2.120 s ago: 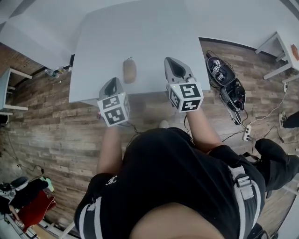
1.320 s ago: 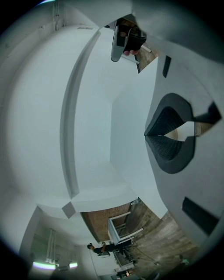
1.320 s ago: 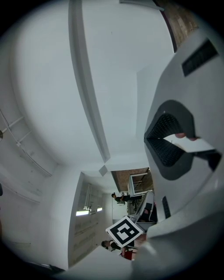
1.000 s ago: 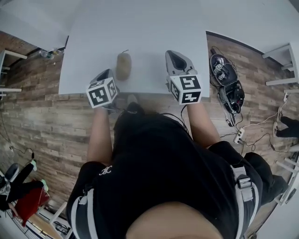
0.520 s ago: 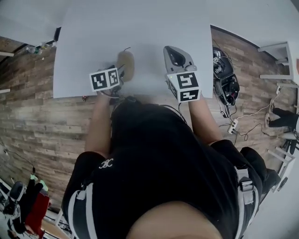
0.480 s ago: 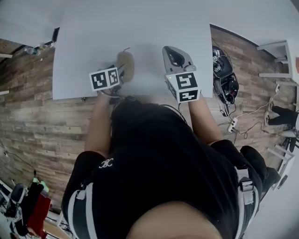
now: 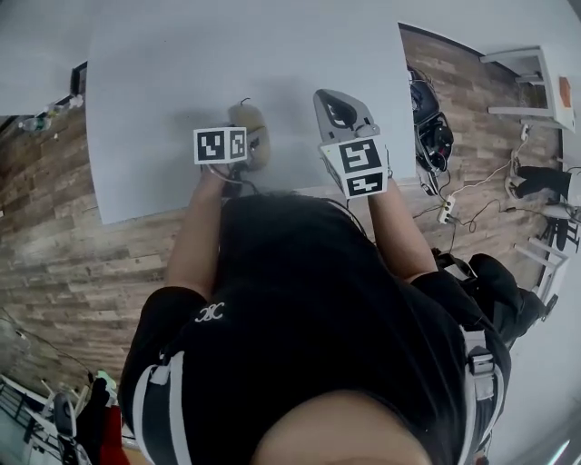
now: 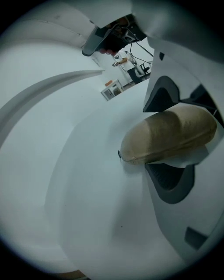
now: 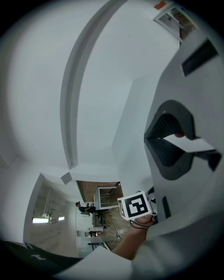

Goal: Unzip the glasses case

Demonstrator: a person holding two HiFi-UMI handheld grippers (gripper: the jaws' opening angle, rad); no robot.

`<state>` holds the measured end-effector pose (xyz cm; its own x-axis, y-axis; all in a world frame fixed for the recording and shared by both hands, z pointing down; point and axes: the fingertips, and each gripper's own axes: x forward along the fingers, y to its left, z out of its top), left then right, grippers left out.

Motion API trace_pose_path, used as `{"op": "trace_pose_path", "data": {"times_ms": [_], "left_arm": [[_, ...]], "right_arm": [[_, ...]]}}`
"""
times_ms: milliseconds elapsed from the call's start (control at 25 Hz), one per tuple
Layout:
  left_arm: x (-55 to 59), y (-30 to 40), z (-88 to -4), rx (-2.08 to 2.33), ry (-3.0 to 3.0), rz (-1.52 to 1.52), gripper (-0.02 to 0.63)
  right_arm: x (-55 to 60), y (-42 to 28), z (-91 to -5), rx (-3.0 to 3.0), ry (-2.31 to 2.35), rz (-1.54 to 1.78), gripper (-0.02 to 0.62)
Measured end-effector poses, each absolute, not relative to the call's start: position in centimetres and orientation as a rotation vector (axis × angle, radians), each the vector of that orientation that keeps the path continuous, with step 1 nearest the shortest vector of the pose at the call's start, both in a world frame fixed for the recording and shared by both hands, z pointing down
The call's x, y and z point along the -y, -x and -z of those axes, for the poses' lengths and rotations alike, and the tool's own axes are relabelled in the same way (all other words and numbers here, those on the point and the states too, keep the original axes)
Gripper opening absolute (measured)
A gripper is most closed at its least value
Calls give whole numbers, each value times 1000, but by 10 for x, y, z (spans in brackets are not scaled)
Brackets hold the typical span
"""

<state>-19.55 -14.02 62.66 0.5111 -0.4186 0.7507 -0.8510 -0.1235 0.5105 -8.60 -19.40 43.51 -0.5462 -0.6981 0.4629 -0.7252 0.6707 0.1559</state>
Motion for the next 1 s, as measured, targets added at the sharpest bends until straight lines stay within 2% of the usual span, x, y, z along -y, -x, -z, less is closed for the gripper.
{"op": "trace_pose_path", "data": {"times_ms": [80,280,480,640,840,920,1000], "left_arm": [[146,191,-628,1025,-1777,-568,357],[159,185,-628,967,-1894,-714,359],[159,168,-626,918,-1979,-836,364],[160,150,-629,871,-1976,-812,364],[152,127,-647,834,-1854,-774,397],[153,122,-649,836,-1853,-795,394],[154,117,-648,836,-1844,-787,349]], "right_arm": [[198,96,-443,2364,-1107,-89,5],[208,114,-457,2323,-1124,-114,5],[207,104,-466,2335,-1105,-169,5],[216,94,-466,2359,-1069,-173,5],[227,71,-466,2373,-1069,-187,5],[232,56,-469,2371,-1077,-206,5],[236,40,-472,2365,-1093,-226,5]]}}
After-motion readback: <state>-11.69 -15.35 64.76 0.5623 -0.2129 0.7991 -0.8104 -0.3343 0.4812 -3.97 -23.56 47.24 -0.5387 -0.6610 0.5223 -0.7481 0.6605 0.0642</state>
